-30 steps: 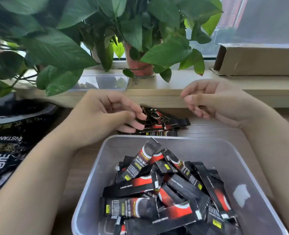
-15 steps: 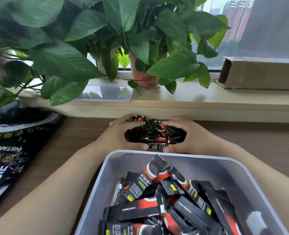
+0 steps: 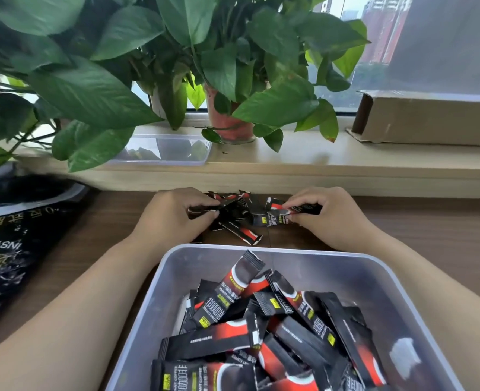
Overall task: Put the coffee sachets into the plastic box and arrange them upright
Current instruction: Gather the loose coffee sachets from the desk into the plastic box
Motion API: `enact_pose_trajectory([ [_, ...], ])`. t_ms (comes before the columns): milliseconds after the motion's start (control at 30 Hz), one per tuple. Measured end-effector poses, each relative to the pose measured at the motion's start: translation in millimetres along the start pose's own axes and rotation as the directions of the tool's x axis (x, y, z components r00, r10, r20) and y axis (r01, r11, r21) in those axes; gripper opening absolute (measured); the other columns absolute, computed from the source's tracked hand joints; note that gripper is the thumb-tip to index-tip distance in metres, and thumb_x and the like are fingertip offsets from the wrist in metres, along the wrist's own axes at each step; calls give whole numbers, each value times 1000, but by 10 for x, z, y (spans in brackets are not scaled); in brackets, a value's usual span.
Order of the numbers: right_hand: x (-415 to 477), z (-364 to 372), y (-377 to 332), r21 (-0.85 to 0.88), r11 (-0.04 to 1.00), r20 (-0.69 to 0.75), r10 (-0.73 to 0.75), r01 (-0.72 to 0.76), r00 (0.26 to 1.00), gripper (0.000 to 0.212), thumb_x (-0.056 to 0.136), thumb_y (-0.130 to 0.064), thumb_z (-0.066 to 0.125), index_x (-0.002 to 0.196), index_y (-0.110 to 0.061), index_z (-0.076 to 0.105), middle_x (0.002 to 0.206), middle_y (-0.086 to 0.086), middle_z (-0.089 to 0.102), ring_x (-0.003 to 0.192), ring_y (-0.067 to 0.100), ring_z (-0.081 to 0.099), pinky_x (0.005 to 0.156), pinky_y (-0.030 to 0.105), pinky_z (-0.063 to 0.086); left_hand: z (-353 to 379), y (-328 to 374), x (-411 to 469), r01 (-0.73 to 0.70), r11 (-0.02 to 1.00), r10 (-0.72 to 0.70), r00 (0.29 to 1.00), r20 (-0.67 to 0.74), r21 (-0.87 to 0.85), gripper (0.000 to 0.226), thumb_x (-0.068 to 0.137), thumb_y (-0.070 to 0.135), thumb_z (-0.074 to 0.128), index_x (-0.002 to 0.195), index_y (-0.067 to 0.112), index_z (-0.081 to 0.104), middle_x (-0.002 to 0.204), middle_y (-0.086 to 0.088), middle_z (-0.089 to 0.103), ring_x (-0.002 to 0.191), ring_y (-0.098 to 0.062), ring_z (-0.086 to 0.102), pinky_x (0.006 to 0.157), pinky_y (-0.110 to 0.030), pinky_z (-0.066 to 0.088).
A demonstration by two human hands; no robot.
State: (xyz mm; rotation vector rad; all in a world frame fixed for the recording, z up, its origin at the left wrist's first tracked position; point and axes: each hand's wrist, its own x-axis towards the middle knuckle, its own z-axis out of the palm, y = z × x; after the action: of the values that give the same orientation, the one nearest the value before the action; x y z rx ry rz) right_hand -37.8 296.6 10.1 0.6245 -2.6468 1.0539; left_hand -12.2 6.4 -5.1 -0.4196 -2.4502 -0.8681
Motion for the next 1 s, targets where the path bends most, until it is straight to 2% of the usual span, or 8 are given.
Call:
enact_pose_trajectory([
  [67, 5, -30, -13, 1, 1000, -39, 3, -3, 999, 15, 80, -10, 77, 90, -21, 81, 94, -16, 75, 91, -2, 66, 89, 10, 44, -24, 31, 3, 11, 1000, -12, 998, -63, -25, 14, 82, 15, 79, 92, 24, 81, 88, 14, 76, 80, -6, 69, 77, -29, 57],
  [167, 8, -21, -28, 20, 1000, -103, 15, -13, 995, 12, 81, -9, 75, 85, -19, 81, 88, -18, 74, 85, -1, 68, 86, 7, 45, -105, 187, 6, 133, 967, -168, 974, -152, -218, 25, 85, 13, 76, 73, 35, 75, 72, 24, 73, 67, 4, 67, 72, -16, 54],
  [300, 4, 18, 2, -23, 1000, -111, 9, -12, 994, 13, 81, -8, 75, 87, -18, 82, 89, -13, 74, 87, 2, 68, 89, 11, 46, -298, 459, 75, 180, 703, -418, 887, -196, -688, 28, 91, 3, 66, 68, 19, 65, 54, 12, 67, 48, -2, 63, 53, -15, 51],
  [433, 11, 22, 5, -63, 998, -191, -30, 18, 981, 10, 82, -13, 76, 88, -17, 81, 88, -12, 73, 86, 2, 66, 90, 15, 47, -632, 550, 16, 139, 494, -204, 978, 41, -858, 21, 70, 29, 81, 62, 17, 66, 54, 3, 56, 45, -14, 48, 44, -22, 33],
  [633, 5, 27, 1, -49, 997, -205, -76, 67, 976, 11, 80, -8, 77, 88, -12, 81, 91, -3, 77, 85, 6, 68, 88, 15, 49, -741, 675, -155, 71, 755, 262, 879, 399, -652, 56, 70, 47, 83, 71, -7, 71, 71, -9, 50, 64, -26, 41, 61, -26, 33],
  [733, -2, 12, -55, 51, 997, -201, -47, 59, 978, 11, 81, -7, 77, 85, -16, 82, 86, -5, 77, 82, 4, 69, 82, 18, 51, -676, 680, -147, 53, 822, 262, 849, 459, -567, 54, 74, 59, 74, 77, 5, 79, 85, -10, 55, 77, -23, 51, 70, -26, 39],
  [867, -17, -57, -183, 326, 945, -167, 57, 0, 984, 9, 84, -10, 77, 91, -13, 82, 86, 5, 77, 79, 12, 66, 80, 26, 50, -571, 657, -130, 99, 822, 101, 944, 315, -561, 40, 78, 52, 67, 67, 16, 79, 91, -9, 64, 84, -16, 60, 77, -23, 42],
  [1000, -11, -218, -366, 651, 738, -33, 262, -178, 965, 10, 80, -15, 79, 89, -13, 82, 97, 21, 75, 79, 16, 64, 76, 32, 54, -520, 582, -122, 118, 870, 33, 955, 296, -478, 32, 76, 42, 69, 59, 15, 74, 88, -6, 67, 86, -29, 61, 79, -32, 41],
])
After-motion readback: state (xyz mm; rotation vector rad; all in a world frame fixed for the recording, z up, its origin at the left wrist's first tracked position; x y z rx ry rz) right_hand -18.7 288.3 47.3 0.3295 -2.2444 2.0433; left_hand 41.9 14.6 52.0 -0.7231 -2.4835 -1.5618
